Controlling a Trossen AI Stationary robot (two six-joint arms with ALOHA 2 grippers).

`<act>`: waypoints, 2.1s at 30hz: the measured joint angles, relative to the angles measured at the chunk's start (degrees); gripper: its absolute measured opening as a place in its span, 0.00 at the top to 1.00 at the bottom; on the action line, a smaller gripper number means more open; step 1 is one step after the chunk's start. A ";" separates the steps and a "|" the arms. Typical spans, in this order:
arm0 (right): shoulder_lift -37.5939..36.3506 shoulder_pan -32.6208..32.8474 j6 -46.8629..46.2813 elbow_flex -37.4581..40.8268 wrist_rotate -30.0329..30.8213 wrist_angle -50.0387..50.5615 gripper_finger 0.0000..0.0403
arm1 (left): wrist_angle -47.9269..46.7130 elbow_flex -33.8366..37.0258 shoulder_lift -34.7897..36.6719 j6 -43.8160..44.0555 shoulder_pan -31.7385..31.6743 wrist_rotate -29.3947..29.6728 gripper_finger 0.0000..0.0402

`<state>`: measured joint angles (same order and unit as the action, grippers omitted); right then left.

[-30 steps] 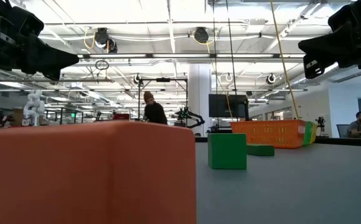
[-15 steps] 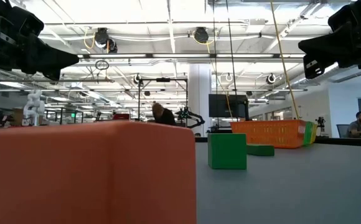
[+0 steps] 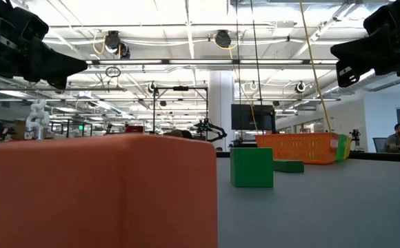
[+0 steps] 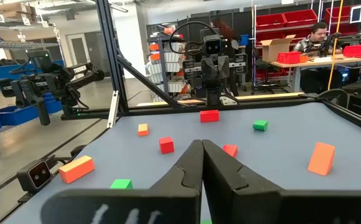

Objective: Sort & place blocks by color

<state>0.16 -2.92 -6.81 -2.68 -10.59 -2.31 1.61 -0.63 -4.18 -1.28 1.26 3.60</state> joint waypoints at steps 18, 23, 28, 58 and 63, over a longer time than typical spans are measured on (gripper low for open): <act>0.01 0.01 0.00 -0.02 0.00 -0.01 1.00 | -0.01 -0.01 0.01 0.00 0.00 0.00 0.94; 0.02 0.02 0.00 -0.01 0.00 -0.30 1.00 | 0.00 0.00 0.02 0.00 0.00 0.00 0.94; 0.02 0.01 0.00 -0.01 -0.09 -2.74 1.00 | 0.00 -0.01 0.00 0.00 0.00 0.00 0.94; 15.84 -0.07 9.41 -0.28 20.79 -17.83 0.65 | 0.00 -0.02 0.00 0.00 0.00 0.00 0.94; 29.37 -0.11 7.62 -6.90 22.83 -16.66 0.45 | -0.01 -0.01 0.01 0.00 0.00 0.00 0.94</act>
<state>29.53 -3.03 0.81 -9.58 12.24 -18.96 1.60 -0.63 -4.17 -1.28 1.26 3.60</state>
